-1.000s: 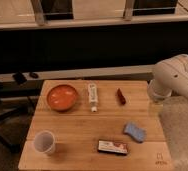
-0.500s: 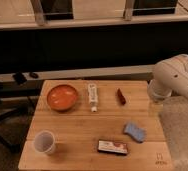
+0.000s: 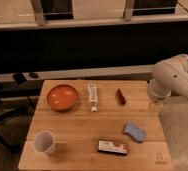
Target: Place the pepper in the ceramic bowl
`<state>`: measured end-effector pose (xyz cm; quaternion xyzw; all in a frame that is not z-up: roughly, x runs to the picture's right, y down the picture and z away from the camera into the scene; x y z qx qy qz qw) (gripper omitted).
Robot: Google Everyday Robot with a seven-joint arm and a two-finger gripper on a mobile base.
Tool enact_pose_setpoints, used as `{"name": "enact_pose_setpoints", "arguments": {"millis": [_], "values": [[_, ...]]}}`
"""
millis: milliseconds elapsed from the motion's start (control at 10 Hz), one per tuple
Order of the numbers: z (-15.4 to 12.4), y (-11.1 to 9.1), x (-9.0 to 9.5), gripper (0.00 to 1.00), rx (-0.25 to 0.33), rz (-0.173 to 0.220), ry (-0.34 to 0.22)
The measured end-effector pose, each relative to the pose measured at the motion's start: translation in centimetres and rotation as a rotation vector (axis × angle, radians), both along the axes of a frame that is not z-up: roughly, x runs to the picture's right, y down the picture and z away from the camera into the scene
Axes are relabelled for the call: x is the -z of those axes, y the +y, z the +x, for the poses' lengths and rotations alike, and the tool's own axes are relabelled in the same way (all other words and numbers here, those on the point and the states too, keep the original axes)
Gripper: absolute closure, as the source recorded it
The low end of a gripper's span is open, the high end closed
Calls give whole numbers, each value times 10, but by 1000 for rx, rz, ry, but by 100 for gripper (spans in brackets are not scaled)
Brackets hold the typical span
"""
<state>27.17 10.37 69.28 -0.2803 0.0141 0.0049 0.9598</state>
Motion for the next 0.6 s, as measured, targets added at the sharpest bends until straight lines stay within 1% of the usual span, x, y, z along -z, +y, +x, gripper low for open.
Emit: {"name": "enact_pose_setpoints", "arguments": {"millis": [200,300,600], "values": [[-26,-6,-12,20,42,9,-30],[-34,-8,-16,20,57,10,-39],[-38,-3,-33,20,75,12,-67]]}}
